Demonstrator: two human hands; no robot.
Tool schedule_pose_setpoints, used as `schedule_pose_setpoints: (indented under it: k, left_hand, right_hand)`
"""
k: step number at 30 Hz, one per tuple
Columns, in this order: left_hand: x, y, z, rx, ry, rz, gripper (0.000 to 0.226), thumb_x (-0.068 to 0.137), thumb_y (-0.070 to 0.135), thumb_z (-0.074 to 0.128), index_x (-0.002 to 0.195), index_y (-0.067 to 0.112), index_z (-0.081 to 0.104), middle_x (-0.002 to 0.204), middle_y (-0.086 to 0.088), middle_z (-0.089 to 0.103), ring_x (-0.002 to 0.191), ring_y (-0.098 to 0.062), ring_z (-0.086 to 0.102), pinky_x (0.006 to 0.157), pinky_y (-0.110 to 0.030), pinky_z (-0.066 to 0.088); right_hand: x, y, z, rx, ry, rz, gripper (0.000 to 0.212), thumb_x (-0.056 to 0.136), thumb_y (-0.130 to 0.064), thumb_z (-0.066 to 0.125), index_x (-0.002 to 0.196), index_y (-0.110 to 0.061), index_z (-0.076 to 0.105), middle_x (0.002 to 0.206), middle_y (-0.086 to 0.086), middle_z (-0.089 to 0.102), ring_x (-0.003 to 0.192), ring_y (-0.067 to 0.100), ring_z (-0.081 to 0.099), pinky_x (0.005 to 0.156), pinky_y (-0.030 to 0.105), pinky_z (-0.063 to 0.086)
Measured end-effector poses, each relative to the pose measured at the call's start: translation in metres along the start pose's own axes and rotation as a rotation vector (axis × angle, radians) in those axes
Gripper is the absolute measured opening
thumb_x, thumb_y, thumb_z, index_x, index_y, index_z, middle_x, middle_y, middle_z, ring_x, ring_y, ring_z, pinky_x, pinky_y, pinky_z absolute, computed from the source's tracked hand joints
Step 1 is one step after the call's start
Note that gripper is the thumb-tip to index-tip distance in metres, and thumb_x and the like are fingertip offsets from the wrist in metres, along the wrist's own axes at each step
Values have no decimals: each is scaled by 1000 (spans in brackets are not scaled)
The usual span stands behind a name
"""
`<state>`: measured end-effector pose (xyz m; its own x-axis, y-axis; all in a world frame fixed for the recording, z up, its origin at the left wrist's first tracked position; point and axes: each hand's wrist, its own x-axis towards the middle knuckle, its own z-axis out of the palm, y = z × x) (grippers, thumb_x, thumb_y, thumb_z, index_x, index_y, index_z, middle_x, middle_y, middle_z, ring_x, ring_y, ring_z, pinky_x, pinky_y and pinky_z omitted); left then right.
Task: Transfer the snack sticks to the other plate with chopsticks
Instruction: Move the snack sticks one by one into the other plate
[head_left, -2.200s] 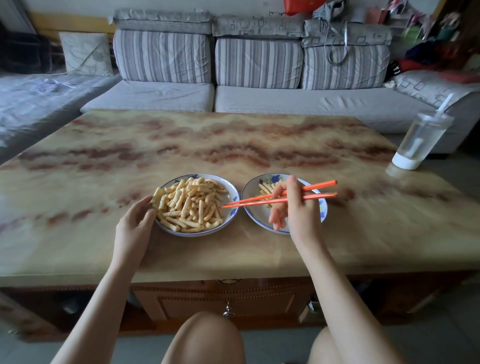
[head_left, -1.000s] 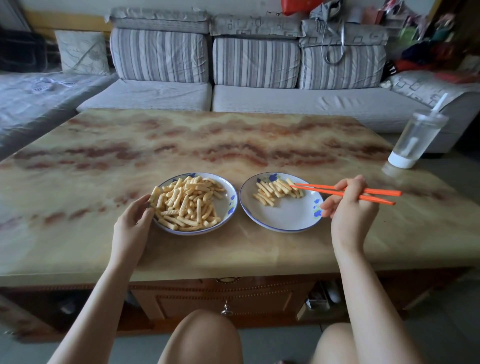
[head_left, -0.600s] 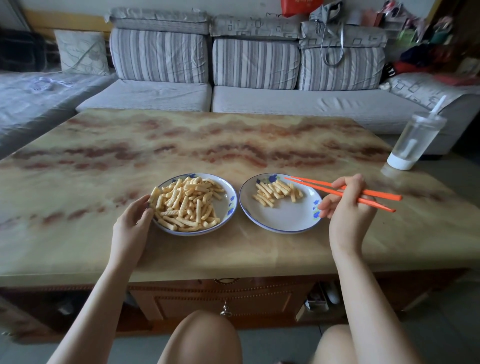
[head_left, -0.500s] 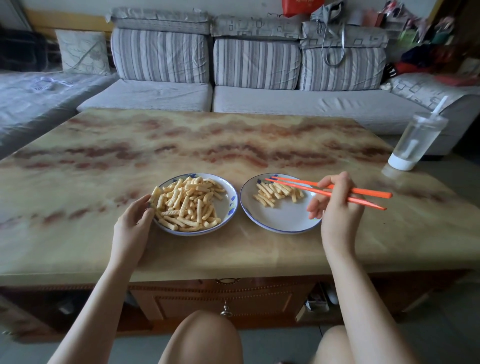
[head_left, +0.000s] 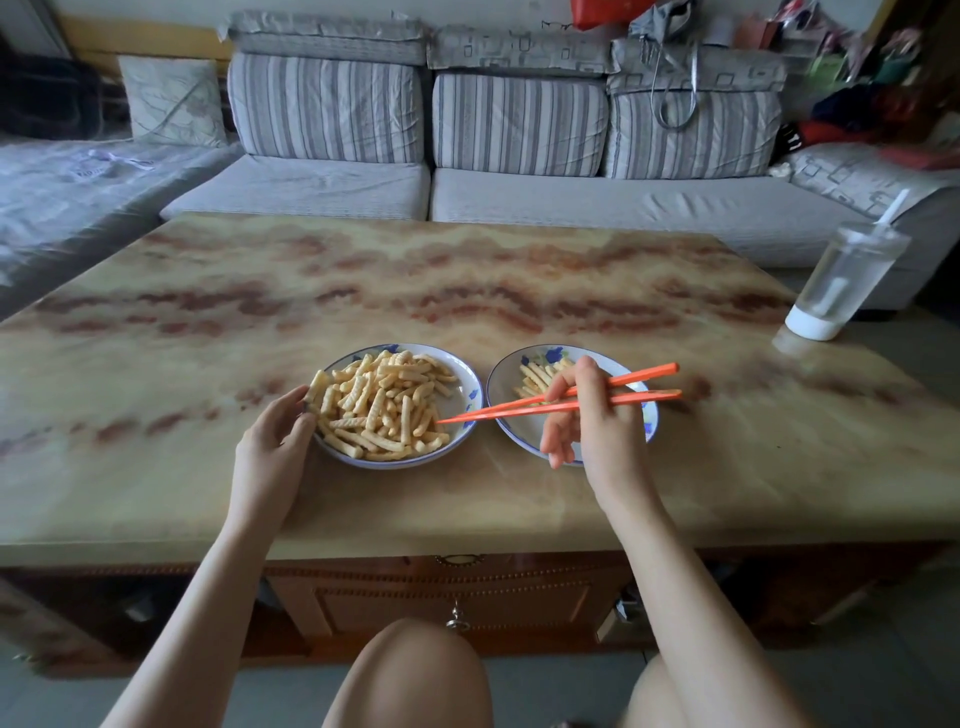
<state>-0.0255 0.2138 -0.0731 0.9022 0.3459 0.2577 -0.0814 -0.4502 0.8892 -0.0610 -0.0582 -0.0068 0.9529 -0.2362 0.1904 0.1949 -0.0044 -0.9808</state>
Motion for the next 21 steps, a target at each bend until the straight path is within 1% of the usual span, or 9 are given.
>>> schedule_pose_setpoints:
  k: [5,10,13,16,18,21]
  left_hand:
    - [-1,1,0,1,3,-1,36,93,11,52,128,18,58,122,0,62,107,-5,51,88,-19,35]
    - [-1,1,0,-5,7,-1,35,93,12,53,128,17,59,123,-1,62,107,-6,52,89,-20,36]
    - [0,1,0,-1,9,0,35,93,12,53,127,17,59,124,-2,62,107,-6,52,89,-21,36]
    - [0,1,1,1,11,-2,35,93,12,53,127,17,59,123,-2,62,107,-7,52,89,-21,37]
    - [0,1,1,0,11,2,35,93,12,53,127,17,59,123,-3,63,107,-7,52,89,-21,37]
    - [0,-1,1,5,11,5,35,93,12,53,127,17,59,123,-2,63,108,-7,52,89,-21,37]
  right_hand:
    - [-1,3,5,3,2,35,45,104,-28,31,70,-6,51,40,11,52,29,19,42,38,18,30]
    - [-1,2,2,55,100,34,47,103,-26,32,66,-5,50,40,13,50,30,19,43,36,17,31]
    - [1,2,-1,70,130,41,46,103,-25,32,67,-3,50,39,12,50,29,19,43,36,16,31]
    - [2,3,-4,55,110,36,47,103,-27,32,68,-5,52,39,11,52,29,20,42,37,17,31]
    - [0,3,-2,23,78,23,47,104,-28,32,69,-5,53,41,13,52,30,21,43,38,19,30]
    - [-1,3,1,-18,68,-31,46,104,-27,31,71,-3,53,42,16,48,30,21,40,37,20,29]
